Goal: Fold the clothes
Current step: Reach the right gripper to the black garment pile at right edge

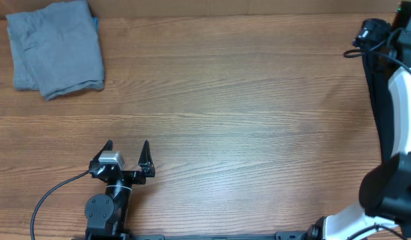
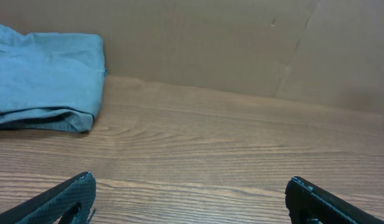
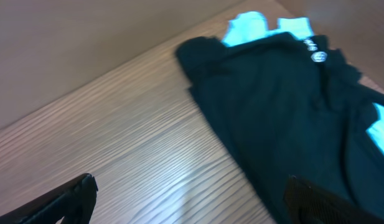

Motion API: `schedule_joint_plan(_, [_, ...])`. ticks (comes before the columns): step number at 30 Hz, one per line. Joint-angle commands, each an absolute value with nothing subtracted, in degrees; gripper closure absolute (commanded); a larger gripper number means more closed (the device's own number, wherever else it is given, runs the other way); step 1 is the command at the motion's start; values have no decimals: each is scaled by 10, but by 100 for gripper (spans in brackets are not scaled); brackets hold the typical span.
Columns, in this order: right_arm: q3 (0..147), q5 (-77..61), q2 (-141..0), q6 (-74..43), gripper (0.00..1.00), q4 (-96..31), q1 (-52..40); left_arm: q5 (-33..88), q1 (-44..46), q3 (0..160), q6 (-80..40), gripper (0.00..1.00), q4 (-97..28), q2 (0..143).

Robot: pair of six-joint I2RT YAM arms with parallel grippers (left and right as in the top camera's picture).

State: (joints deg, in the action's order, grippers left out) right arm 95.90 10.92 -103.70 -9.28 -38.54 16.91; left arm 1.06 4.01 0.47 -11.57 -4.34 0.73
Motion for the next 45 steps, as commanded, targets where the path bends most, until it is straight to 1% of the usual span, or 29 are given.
schedule_joint_plan(1, [984, 119, -1067, -85, 0, -357, 225, 15, 37, 3, -103, 0, -43, 3])
schedule_joint_plan(6, [984, 74, -1114, -70, 0, -294, 298, 15, 37, 3, -103, 0, -43, 3])
schedule_joint_plan(11, [986, 42, -1143, -70, 1, -240, 340, 15, 37, 3, -103, 0, -43, 3])
schedule_joint_plan(13, [1003, 41, -1165, -58, 1, -242, 349, 15, 37, 3, -103, 0, -43, 3])
schedule_joint_plan(18, [1104, 45, -1245, -11, 1, -307, 359, 15, 37, 3, -103, 0, -43, 3])
schedule_joint_plan(23, [1207, 81, -1328, -4, 0, -366, 368, 15, 37, 3, -103, 0, -43, 3])
schedule_joint_plan(31, [1216, 120, -1367, 13, 0, -327, 383, 15, 37, 3, -103, 0, -43, 3])
schedule_joint_plan(39, [1216, 118, -1390, 12, 0, -282, 390, 15, 37, 3, -103, 0, -43, 3])
schedule_joint_plan(45, [1216, 116, -1422, -34, 0, -260, 393, 15, 37, 3, -103, 0, -43, 3])
